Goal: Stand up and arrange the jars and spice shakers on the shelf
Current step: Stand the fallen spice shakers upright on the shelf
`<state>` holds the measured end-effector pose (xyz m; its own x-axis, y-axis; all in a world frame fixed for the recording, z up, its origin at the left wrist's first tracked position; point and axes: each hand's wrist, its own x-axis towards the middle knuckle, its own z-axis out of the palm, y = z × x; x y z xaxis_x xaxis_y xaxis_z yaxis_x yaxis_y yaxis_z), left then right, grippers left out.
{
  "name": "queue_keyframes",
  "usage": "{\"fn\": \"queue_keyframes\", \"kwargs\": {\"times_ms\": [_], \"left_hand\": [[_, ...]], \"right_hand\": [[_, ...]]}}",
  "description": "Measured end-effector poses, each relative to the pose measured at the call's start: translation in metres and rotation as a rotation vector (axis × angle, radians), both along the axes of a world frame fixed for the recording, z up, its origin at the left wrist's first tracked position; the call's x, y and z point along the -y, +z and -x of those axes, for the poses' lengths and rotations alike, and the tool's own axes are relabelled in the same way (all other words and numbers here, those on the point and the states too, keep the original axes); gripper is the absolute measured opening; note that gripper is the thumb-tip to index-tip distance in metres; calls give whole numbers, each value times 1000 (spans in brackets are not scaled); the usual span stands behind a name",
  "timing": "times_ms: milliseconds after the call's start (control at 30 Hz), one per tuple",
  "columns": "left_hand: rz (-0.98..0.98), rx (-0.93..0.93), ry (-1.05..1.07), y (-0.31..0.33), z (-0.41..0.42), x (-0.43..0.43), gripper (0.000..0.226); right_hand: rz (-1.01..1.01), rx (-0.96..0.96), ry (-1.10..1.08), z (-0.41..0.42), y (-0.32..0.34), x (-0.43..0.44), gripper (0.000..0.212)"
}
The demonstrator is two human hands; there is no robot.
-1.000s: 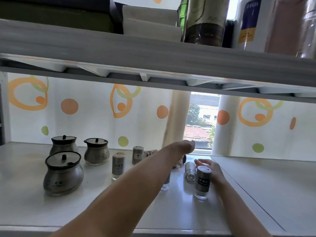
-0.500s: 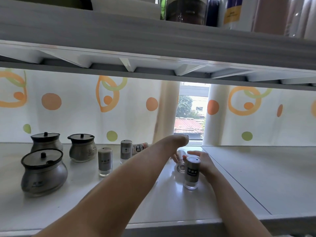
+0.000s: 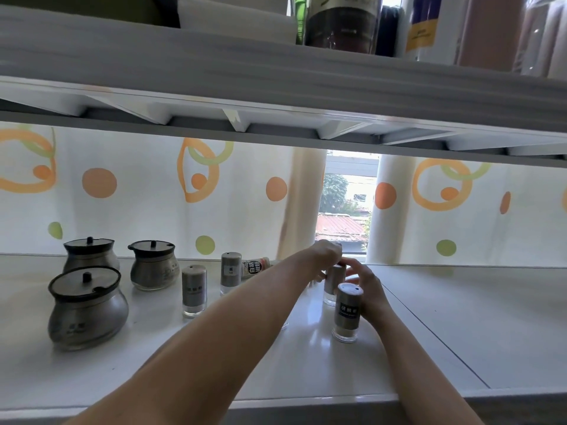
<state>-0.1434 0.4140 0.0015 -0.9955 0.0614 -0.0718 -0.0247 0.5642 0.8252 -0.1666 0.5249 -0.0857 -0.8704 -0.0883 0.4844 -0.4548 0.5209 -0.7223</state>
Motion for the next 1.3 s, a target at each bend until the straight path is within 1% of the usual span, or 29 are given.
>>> {"fn": "queue_keyframes", "kwargs": {"times_ms": [100, 167, 200, 300, 400, 467, 533, 600, 667, 800, 867, 933, 1000, 1133, 1233, 1300], "left_hand": [[58, 14, -19, -1, -3, 3, 47], [101, 6, -21, 2, -6, 4, 49], [105, 4, -21, 5, -7, 5, 48], [65, -69, 13, 20, -9, 15, 50], [37, -96, 65, 32, -4, 38, 49], [46, -79, 91, 33, 1, 58, 50], [96, -30, 123, 26, 8, 76, 55], [93, 16, 133, 18, 14, 87, 61], [58, 64, 126, 9, 19, 92, 64], [97, 119, 111, -5, 31, 103, 72], [86, 155, 113, -10, 38, 110, 81], [67, 178, 100, -12, 41, 112, 84], [38, 191, 91, -16, 43, 113, 86], [-25, 259, 62, -21, 45, 112, 84], [-70, 284, 60, -26, 49, 110, 80], [-117, 294, 52, -29, 51, 110, 76]], "right_hand": [[-4, -3, 13, 2, -1, -1, 57], [16, 20, 30, 3, -2, -3, 48], [12, 40, 40, 4, -2, -4, 48], [-19, 109, 78, 6, 0, -12, 58], [-60, 153, 90, 4, 12, -24, 66], [-123, 82, 26, 6, 24, -27, 64], [-174, -38, -35, 9, 40, -21, 53], [-248, -111, -36, 12, 55, -6, 42], [-358, -138, 3, 18, 66, 13, 38], [-671, -78, 12, 31, 75, 48, 44], [-778, -13, 13, 38, 75, 60, 47], [-871, 50, 6, 45, 73, 70, 47], [-939, 89, -7, 52, 70, 76, 46], [-1042, 152, -24, 58, 64, 86, 43], [-1078, 152, -54, 57, 59, 92, 34], [-1089, 155, -72, 57, 57, 93, 35]]}}
